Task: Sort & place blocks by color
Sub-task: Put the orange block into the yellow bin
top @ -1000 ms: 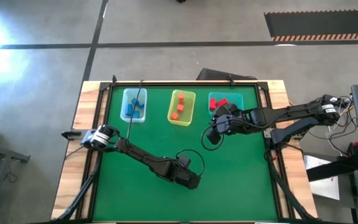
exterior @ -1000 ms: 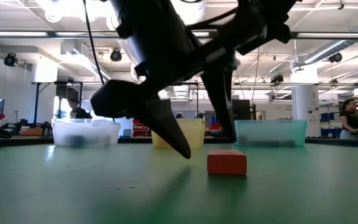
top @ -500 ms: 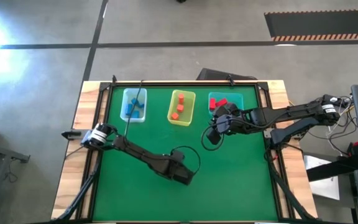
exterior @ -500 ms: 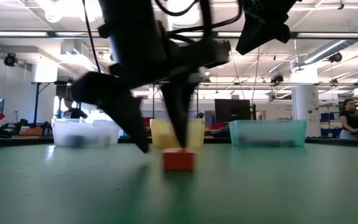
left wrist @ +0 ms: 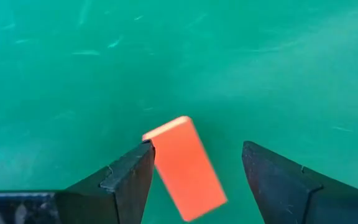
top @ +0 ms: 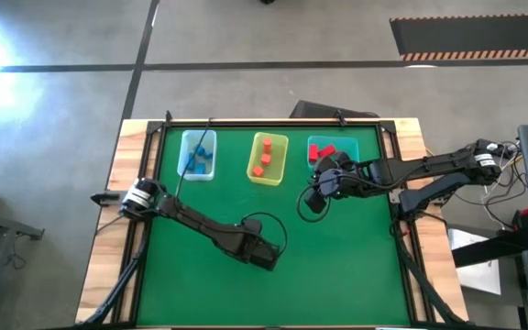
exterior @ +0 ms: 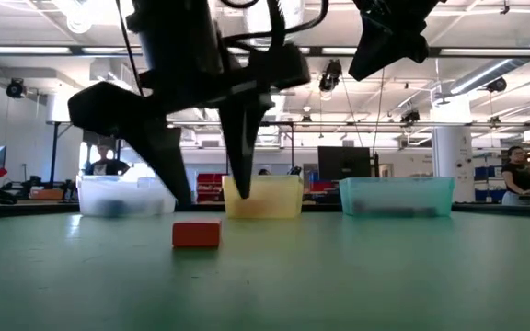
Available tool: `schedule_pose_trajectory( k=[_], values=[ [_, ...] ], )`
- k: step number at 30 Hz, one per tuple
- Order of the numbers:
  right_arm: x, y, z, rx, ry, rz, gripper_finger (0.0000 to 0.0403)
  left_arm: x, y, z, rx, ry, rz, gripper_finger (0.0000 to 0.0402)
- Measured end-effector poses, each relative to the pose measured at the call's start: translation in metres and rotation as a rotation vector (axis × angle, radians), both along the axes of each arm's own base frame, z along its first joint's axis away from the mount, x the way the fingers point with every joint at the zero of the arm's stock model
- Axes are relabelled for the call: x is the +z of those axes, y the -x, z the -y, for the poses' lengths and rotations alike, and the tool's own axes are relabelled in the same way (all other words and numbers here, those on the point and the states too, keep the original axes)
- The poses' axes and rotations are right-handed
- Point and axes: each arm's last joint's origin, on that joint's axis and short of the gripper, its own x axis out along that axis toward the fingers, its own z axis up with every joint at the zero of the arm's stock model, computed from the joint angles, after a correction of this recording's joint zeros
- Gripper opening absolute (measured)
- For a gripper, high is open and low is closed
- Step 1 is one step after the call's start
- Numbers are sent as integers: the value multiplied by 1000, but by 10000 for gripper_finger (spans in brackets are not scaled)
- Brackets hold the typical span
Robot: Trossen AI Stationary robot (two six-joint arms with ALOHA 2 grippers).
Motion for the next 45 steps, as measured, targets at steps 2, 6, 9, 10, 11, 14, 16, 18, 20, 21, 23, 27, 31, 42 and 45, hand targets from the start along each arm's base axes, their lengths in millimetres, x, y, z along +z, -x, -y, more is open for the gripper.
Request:
schedule_pose_trajectory(
  k=[2, 6, 9, 10, 11, 14, 16, 18, 20, 21, 23, 27, 31, 42, 45],
  values=[
    [0, 0, 0, 0, 0, 0, 77, -5, 3, -1, 20, 0, -15, 228],
    [0, 0, 0, 5, 5, -2, 77, -8, 5, 0, 30, 17, -26, 228],
    [0, 0, 0, 7, 6, -3, 77, -13, 8, -1, 30, 12, -48, 228],
    [0, 0, 0, 7, 7, -3, 77, -14, 9, -1, 31, 12, -52, 228],
    [0, 0, 0, 8, 7, -3, 77, -16, 10, -2, 30, 14, -54, 228],
    [0, 0, 0, 7, 7, -3, 77, -22, 12, 0, 23, 39, -63, 227],
    [0, 0, 0, 10, 10, -4, 77, -25, 14, 1, 24, 41, -60, 224],
    [0, 0, 0, 14, 13, -6, 77, -27, 15, 1, 35, 42, -59, 212],
    [0, 0, 0, 16, 15, -6, 77, -27, 16, 1, 34, 44, -64, 190],
    [0, 0, 0, 18, 16, -7, 77, -28, 17, 1, 33, 43, -67, 176],
    [0, 0, 0, 18, 16, -7, 77, -28, 17, 1, 32, 42, -71, 144],
    [0, 0, 0, 19, 17, -7, 77, -28, 17, 1, 28, 45, -66, 113],
    [0, 0, 0, 24, 22, -10, 77, -25, 19, 0, 17, 46, -63, 113],
    [16, 2, 0, 30, 7, 44, 77, 44, 24, -45, -65, -117, 113, 113],
    [27, 5, -1, 26, -5, 92, 77, 67, 23, -75, -86, -233, 178, 113]
  ],
)
